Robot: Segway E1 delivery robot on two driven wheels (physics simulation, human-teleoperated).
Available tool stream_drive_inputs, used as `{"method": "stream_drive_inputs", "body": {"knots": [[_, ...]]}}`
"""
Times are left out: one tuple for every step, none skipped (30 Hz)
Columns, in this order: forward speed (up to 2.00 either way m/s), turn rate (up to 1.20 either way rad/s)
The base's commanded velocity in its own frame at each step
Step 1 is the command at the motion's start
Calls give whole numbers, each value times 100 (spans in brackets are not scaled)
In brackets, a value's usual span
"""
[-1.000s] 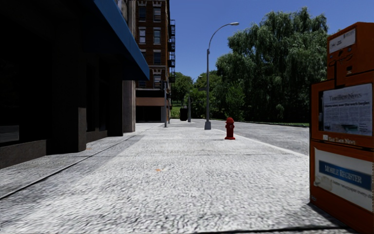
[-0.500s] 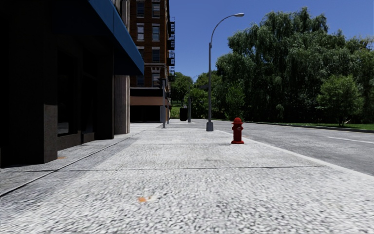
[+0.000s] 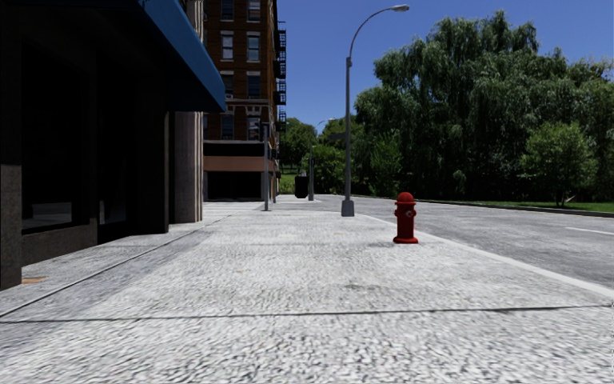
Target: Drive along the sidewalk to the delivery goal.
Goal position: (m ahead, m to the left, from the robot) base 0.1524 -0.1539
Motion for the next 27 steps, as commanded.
{"method": "stream_drive_inputs", "body": {"knots": [[33,0],[33,0],[33,0],[0,0],[0,0],[0,0],[0,0],[0,0],[0,0],[0,0],[0,0],[0,0],[0,0],[0,0],[0,0],[0,0],[0,0],[0,0],[0,0],[0,0],[0,0],[0,0],[0,0],[0,0],[0,0],[0,0],[0,0]]}}
